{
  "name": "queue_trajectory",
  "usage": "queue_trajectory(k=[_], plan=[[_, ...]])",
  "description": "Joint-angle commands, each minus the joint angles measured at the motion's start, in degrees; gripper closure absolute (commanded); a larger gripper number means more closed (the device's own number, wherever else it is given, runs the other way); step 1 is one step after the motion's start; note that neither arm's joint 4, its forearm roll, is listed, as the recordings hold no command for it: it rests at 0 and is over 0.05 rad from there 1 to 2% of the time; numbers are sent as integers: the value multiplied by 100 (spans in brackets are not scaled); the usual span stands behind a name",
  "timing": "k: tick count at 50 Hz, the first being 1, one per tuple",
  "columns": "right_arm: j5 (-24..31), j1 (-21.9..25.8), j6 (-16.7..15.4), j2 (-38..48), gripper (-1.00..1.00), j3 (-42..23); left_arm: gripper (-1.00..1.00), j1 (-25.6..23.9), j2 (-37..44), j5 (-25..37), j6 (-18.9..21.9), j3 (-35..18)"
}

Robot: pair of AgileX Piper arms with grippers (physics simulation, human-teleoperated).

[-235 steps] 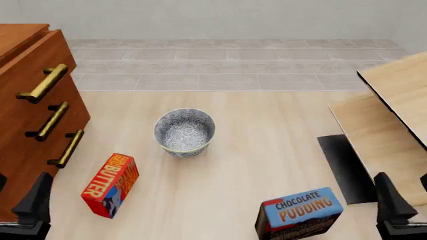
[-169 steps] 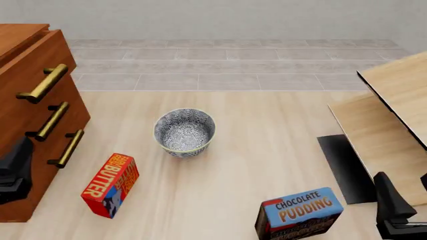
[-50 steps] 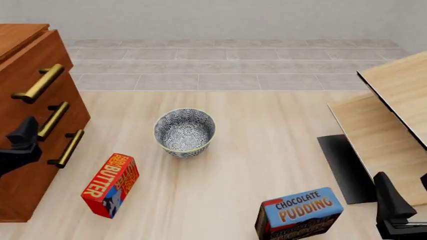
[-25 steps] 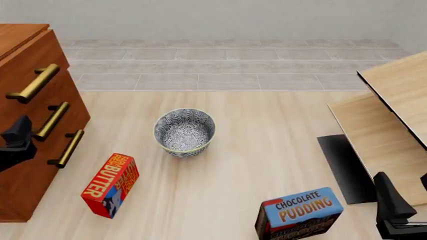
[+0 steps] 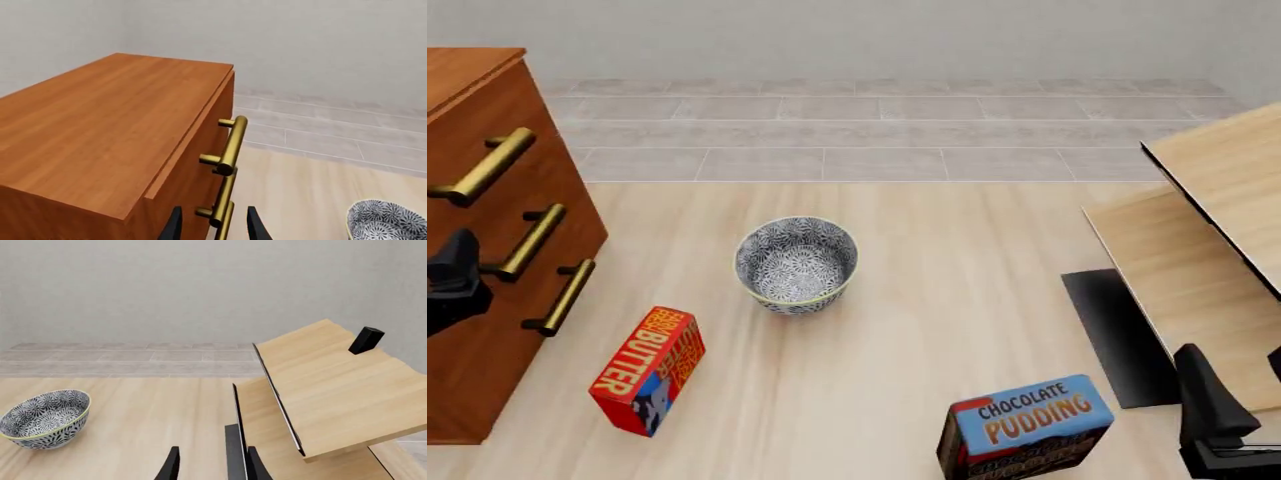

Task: Close the top drawer of the cabinet and put the bowl on top of it.

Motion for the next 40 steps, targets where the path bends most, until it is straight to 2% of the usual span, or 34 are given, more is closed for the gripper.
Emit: queue_trajectory(k=[1, 33, 40], plan=[[11, 1, 1, -9, -100, -3, -100, 128, 166, -95, 148, 44], [11, 1, 0, -8, -100, -3, -100, 235, 325, -242, 155, 41], [11, 0, -1, -10, -100, -3, -100, 87, 389, -325, 155, 122]])
